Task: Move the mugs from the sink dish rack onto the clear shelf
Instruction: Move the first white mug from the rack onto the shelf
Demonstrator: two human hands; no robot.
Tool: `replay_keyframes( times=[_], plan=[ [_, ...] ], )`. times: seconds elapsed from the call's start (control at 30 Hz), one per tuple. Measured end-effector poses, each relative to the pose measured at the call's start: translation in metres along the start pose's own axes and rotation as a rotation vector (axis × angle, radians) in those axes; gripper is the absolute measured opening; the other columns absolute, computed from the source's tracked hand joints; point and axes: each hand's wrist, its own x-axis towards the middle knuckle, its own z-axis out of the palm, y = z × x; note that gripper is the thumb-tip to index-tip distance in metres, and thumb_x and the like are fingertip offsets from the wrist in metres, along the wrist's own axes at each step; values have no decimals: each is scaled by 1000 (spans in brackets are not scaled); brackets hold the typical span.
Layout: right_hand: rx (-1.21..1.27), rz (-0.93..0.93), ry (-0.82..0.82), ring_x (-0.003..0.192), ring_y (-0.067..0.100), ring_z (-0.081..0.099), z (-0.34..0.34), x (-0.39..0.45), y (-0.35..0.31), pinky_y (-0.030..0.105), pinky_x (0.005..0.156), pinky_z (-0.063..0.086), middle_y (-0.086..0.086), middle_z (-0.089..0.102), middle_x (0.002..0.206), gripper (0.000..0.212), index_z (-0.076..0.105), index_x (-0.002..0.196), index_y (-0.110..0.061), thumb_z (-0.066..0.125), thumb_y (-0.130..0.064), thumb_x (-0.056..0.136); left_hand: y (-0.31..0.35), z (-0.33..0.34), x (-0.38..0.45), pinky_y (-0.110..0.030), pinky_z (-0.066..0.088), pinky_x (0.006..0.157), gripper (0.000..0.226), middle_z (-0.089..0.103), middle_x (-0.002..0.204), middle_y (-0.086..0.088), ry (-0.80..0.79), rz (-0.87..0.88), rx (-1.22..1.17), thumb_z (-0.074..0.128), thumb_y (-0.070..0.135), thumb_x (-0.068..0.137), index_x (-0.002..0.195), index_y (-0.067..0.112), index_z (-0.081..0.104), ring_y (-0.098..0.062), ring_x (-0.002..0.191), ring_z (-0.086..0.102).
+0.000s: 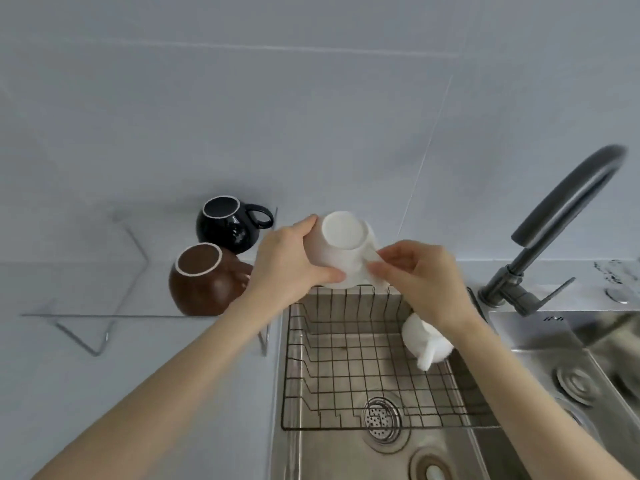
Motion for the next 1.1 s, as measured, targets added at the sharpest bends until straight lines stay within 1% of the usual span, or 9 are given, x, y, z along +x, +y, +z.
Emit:
replay_keyframes(
  times=[0.13,0.27,0.37,0.5,0.57,0.67,0.77,0.93,1.1],
  plan=[
    [10,-124,-17,56,-7,59,31,22,-65,-2,50,41,-10,65,66,11,72,84,-10,71,-19,78,-8,-74,7,-45,51,87,74,71,102,-4,83,10,30,82,37,38,105,16,61,-24,96,65],
    [10,-194,-54,62,8,58,83,43,-116,3,51,43,-7,63,64,12,72,83,-7,72,-17,76,-35,-142,12,-46,52,88,83,73,101,-5,155,-3,76,74,49,25,102,17,64,-24,96,66],
    [19,-211,-103,68,15,58,127,58,-143,15,58,46,3,65,70,15,72,84,-5,73,-17,75,-64,-183,16,-46,53,87,83,73,100,-8,185,-47,92,71,52,23,98,16,66,-26,97,66],
    [26,-198,-181,70,17,57,187,78,-164,31,70,48,-1,60,60,19,72,83,-1,74,-18,74,-111,-221,20,-47,53,89,82,73,102,-9,202,-117,69,74,48,23,98,15,68,-25,99,66],
    [12,-173,-211,73,17,57,214,87,-165,23,66,46,3,62,66,21,71,85,0,74,-18,74,-133,-230,25,-47,52,90,84,73,103,-9,202,-147,53,75,47,22,99,16,68,-25,100,66],
    [8,-111,-247,64,13,54,246,100,-164,3,45,39,-2,57,61,24,71,87,1,75,-17,73,-163,-235,32,-46,51,93,88,72,102,-6,195,-184,24,74,46,20,103,17,67,-23,101,65],
    [-3,-48,-273,66,15,52,270,109,-158,7,46,37,-7,50,58,25,71,89,3,76,-15,73,-186,-233,37,-45,50,95,90,69,99,-1,162,-212,-9,73,45,21,106,17,66,-20,102,64],
    [-49,-22,-308,79,17,53,286,118,-151,26,67,42,7,59,80,24,70,95,4,71,-11,76,-211,-226,43,-45,49,96,91,69,103,-2,132,-237,-39,74,46,24,109,17,64,-21,104,63],
    [-66,14,-299,82,17,53,292,122,-144,28,76,45,17,67,94,25,69,96,4,71,-11,77,-219,-219,50,-45,49,96,83,69,111,-9,107,-246,0,81,37,33,112,16,62,-23,107,62]
  ],
)
